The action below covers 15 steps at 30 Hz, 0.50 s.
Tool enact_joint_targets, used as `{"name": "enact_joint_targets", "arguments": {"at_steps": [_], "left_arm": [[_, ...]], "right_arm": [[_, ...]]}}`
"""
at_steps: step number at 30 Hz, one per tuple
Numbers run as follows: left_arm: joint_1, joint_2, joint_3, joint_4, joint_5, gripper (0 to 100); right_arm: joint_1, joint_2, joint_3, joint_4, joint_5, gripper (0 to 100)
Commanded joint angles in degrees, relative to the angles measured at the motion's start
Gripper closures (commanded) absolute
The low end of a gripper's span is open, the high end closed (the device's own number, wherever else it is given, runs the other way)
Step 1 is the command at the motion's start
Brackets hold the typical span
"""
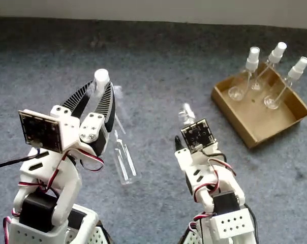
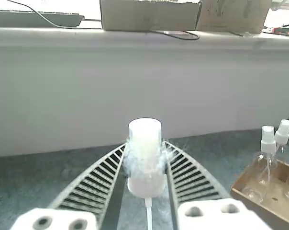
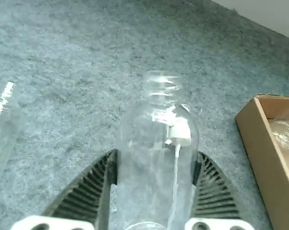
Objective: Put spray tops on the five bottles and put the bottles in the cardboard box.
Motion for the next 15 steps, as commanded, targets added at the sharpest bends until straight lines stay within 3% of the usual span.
{"name": "enact_joint_targets", "arguments": {"at_steps": [1, 10, 15], "left_arm": [[1.19, -0.13, -3.12, -6.24, -0.35, 100], [1.80, -0.04, -2.42, -9.67, -0.35, 100], [9.36, -0.04, -1.27, -9.67, -0.35, 100]], "right_arm": [[0.48, -1.27, 0.57, -4.35, -0.62, 89.3], [0.48, -1.27, 2.95, -13.49, -7.91, 89.6], [-0.75, -1.36, 2.77, -13.32, -8.26, 89.3]]}}
